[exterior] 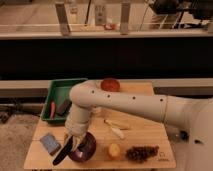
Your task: Place brush in purple bowl
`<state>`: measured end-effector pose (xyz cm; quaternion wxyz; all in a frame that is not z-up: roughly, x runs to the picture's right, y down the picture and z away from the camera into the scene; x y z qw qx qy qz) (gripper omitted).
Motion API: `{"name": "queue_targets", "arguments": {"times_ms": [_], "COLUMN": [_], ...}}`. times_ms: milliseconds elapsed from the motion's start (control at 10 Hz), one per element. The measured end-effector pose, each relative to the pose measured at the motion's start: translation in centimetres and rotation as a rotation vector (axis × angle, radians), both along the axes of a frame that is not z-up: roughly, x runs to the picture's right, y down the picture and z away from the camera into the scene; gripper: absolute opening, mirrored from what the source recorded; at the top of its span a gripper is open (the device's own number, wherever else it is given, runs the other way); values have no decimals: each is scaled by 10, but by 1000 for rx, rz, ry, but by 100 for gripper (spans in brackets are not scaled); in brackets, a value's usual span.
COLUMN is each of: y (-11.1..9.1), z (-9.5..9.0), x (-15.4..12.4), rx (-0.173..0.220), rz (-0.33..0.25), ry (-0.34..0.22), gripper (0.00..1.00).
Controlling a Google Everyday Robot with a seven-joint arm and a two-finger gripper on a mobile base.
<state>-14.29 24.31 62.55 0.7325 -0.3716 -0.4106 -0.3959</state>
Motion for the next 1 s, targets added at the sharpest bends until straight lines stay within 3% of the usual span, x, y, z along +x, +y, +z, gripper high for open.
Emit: {"name": "queue_targets", "arguments": {"times_ms": [300, 600, 1000], "y": [25, 37, 47], "z": [17, 33, 42], "x": [4, 1, -8], "rx": [-17, -35, -23], "rz": [-11, -24, -84], "ry": [3, -2, 63], "gripper": [1, 1, 1]}}
